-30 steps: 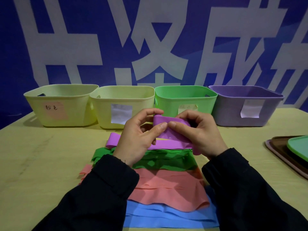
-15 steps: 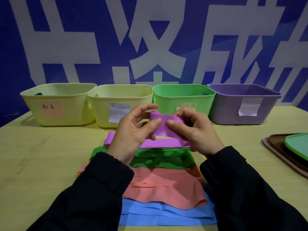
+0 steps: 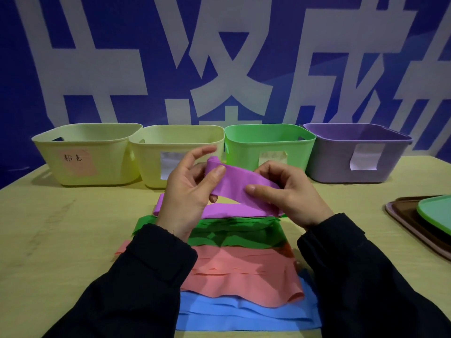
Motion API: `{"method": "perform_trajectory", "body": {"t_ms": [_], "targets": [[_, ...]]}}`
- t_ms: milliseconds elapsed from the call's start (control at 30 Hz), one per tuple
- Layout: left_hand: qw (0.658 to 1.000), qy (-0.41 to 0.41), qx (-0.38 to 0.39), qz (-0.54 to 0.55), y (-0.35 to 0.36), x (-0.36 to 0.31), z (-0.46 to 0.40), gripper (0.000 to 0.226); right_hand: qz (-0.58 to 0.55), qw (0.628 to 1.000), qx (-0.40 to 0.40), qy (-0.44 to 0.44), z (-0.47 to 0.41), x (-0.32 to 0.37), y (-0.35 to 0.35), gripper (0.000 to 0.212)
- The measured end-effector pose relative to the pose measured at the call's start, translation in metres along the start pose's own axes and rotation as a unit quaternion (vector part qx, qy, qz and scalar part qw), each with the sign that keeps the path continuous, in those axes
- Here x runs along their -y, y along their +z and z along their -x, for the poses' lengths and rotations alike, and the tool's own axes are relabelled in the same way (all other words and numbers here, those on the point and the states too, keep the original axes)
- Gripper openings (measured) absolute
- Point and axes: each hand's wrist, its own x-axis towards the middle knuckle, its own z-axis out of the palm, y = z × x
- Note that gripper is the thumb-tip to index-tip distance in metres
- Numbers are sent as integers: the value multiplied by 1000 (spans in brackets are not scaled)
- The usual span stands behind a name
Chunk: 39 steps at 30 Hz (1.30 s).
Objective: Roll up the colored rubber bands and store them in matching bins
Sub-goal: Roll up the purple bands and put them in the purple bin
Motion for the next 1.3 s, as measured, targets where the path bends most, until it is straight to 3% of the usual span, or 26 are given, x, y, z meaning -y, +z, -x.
{"method": "perform_trajectory", "body": {"t_ms": [167, 367, 467, 533, 700, 867, 1000, 1133, 1300], "targets": [[1000, -4, -30, -2, -4, -1, -1, 19, -39, 998, -43, -8, -3, -1, -6, 19], [1000, -9, 0, 0, -2, 1, 0, 21, -1, 999, -32, -13, -4, -10, -1, 19], [1000, -13, 1, 17, -1, 0, 0, 16, -54, 997, -53, -1, -3, -6, -4, 20], [1000, -2, -4, -6, -1, -1, 1, 22, -72, 996, -56, -4, -3, -5, -2, 19], [999, -19, -36, -1, -2, -2, 0, 36, -145, 987, -62, 35, -2, -4, 4, 38], [999, -25, -44, 16, -2, -3, 1, 39, -137, 986, -93, 18, -5, -8, 4, 19], [1000, -12, 13, 13, 2, -1, 4, 31, -117, 986, -119, -5, -5, -9, 6, 13], [1000, -5, 24, 20, 5, -4, 5, 25, -105, 987, -124, -14, -3, -8, 8, 13], [1000, -11, 21, 12, 6, -5, 5, 39, -104, 987, -124, -11, -3, -8, 9, 15]]}}
